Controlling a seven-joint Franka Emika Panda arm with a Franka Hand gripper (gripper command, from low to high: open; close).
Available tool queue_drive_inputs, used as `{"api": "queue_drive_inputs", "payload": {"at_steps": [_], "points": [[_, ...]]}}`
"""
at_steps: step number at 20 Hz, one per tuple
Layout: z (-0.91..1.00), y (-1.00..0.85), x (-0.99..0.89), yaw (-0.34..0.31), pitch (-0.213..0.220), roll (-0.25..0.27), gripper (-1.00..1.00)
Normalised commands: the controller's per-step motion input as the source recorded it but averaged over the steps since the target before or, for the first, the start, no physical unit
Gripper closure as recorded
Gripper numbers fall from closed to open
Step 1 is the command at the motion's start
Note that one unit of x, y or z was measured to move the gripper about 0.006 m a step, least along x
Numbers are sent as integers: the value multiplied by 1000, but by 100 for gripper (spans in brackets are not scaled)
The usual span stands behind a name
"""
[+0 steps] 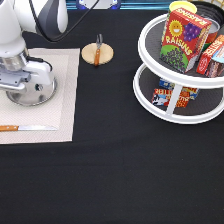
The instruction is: Arrange plate and fork
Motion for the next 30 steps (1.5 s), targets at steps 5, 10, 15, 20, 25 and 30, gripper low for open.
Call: {"api": "queue_drive_inputs", "payload": {"at_steps": [5, 10, 15, 20, 25, 30], "points": [[282, 625, -481, 4, -40, -28, -100], [165, 684, -640, 13, -44, -52, -100], [57, 635, -719, 29, -7, -41, -100], [0, 641, -741, 24, 0, -25, -100], [0, 751, -708, 24, 0, -41, -100], [11, 770, -732, 14, -11, -46, -100]]}}
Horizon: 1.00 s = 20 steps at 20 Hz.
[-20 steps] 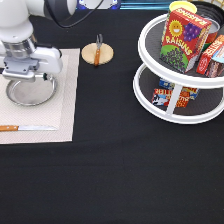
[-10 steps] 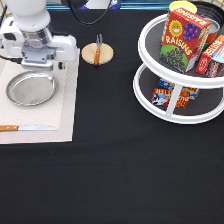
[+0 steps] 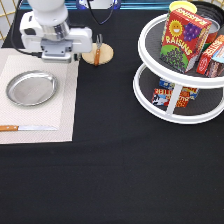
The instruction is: Arrange plate and fork
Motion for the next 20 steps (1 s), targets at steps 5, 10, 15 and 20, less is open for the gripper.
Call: {"api": "queue_drive_inputs", "payload": {"at_steps": [5, 10, 15, 20], "points": [[102, 662, -648, 0, -54, -33, -100], [4, 381, -782, -35, -83, -18, -100], [-18, 207, -795, -49, -100, -1, -100], [-53, 303, -672, -52, -117, -28, -100]]}}
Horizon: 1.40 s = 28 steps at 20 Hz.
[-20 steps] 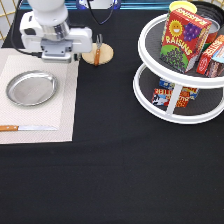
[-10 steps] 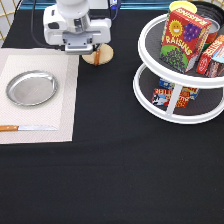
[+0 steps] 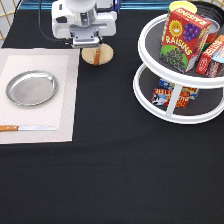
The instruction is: Arrange plate and fork
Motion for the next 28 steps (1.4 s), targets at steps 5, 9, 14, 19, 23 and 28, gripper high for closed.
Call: {"api": "queue_drive_inputs", "payload": {"at_steps": [5, 9, 14, 19, 23, 28], "points": [[-58, 454, -385, -49, -142, -93, -100], [-323, 311, -489, -40, -193, -79, -100], [-444, 13, -553, -15, -230, -34, -100], [-370, -151, -574, 0, -179, 7, -100], [-206, -42, -352, 0, -77, 13, -100], [-18, 0, 139, 0, -4, 4, -100]]}}
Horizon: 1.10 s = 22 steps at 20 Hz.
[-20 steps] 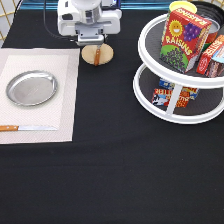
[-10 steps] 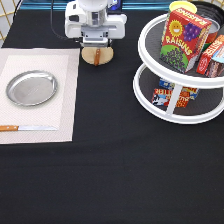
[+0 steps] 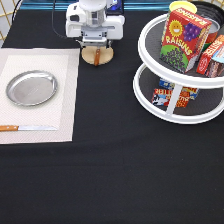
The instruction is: Arrange plate and fork
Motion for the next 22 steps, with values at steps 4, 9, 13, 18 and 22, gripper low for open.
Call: {"api": "queue_drive_inputs", "payload": {"at_steps": [4, 9, 13, 18, 22], "points": [[-26, -66, 227, 0, 16, 22, -100], [-152, -1, 121, 0, 7, 1, -100], [-301, 31, -128, -1, 0, 0, -100], [-259, 111, -97, -10, 0, -22, 100], [-176, 47, -113, 0, 0, -10, 100]]}}
